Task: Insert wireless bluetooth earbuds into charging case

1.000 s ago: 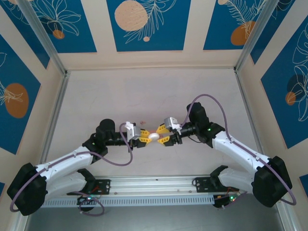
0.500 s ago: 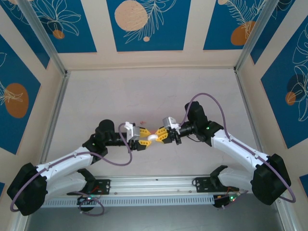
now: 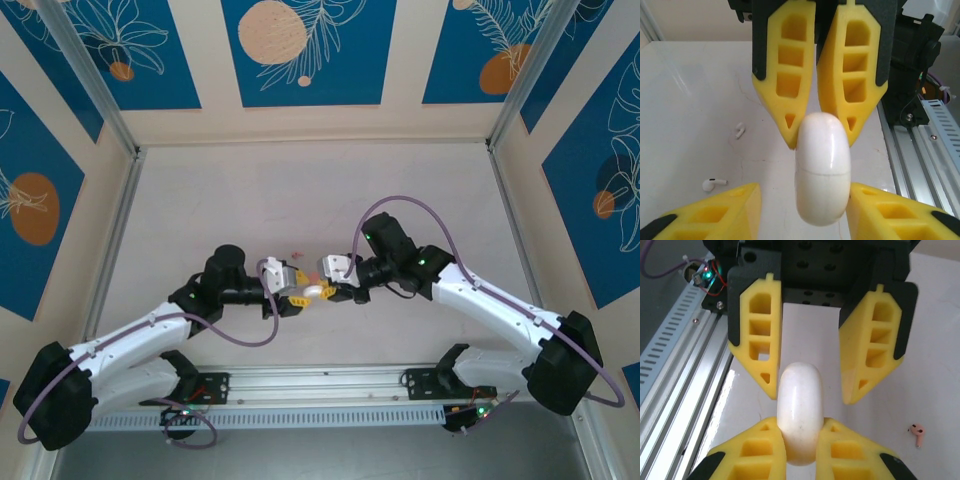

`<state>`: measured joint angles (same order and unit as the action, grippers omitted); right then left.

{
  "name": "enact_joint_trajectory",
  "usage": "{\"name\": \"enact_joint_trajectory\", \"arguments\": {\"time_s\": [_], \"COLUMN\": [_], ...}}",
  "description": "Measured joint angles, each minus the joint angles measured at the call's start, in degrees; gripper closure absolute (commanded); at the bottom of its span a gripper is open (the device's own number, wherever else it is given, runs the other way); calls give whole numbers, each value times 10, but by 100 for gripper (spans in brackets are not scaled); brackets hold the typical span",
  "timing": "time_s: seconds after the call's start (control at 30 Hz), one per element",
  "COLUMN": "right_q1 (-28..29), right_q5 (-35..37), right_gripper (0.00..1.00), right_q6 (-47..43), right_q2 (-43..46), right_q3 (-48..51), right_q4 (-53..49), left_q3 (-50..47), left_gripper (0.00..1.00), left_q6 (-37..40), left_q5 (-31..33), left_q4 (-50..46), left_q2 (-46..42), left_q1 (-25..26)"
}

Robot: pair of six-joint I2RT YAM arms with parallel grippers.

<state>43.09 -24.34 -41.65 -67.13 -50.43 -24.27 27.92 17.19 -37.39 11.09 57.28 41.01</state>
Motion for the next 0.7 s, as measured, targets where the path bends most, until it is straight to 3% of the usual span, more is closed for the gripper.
{"name": "enact_joint_trajectory", "arguments": {"time_s": [0.3, 0.7], "right_q1": [5, 5], "right_q5": [3, 2], "right_gripper": [92, 92], "right_q6": [-4, -4], "right_q2": [-6, -12], "right_q3": [-2, -6], "right_q4": [-3, 7], "left_q3": [0, 0], "left_gripper": [57, 74], "left_q6": [2, -2], "left_q5": [0, -6], "left_q4": [-11, -13], "left_q2": [2, 2], "left_q1": [0, 0]}}
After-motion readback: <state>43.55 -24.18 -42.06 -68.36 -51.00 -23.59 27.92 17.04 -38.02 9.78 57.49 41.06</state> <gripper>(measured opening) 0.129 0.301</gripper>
